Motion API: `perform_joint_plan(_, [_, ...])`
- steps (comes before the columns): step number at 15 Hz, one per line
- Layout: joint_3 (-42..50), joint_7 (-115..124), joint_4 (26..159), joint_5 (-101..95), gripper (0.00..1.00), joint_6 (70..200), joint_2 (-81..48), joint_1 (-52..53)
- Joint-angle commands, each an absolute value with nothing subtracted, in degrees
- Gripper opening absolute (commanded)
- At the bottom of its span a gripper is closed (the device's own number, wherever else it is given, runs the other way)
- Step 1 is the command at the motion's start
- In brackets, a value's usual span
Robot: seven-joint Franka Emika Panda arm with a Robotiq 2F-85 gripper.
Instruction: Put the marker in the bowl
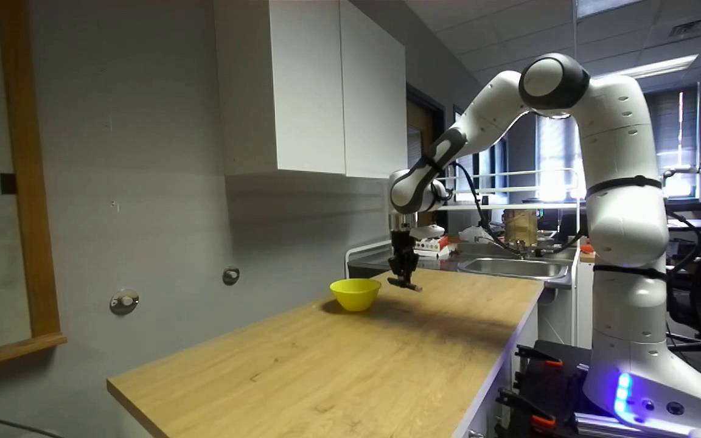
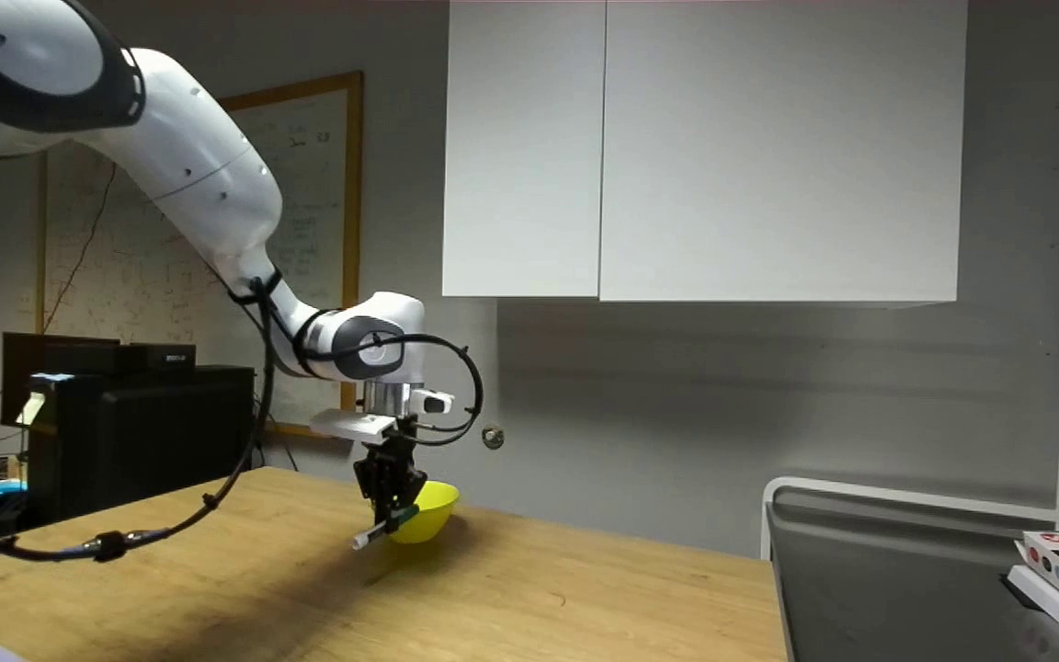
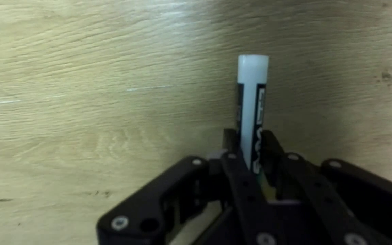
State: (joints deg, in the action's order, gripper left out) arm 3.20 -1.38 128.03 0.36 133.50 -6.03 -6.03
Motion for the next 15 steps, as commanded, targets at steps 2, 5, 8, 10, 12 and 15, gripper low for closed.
perform_joint_plan(2, [4.49,8.11,131.26,-7.29,0.13,133.89,4.18,-5.51])
perform_joint_plan(5, [3.16,16.76,129.95,-9.7,0.13,135.81,7.17,-5.6])
perform_joint_plan(8, [0.66,26.34,128.02,-12.96,0.13,137.71,8.0,-5.35])
perform_joint_plan(10, [-1.61,33.61,126.21,-17.07,0.13,138.64,7.22,-5.39])
perform_joint_plan(12, [-3.66,40.94,124.25,-22.02,0.13,139.05,5.77,-5.38])
perform_joint_plan(15, [-5.36,51.47,121.01,-30.15,0.13,138.81,2.52,-4.7])
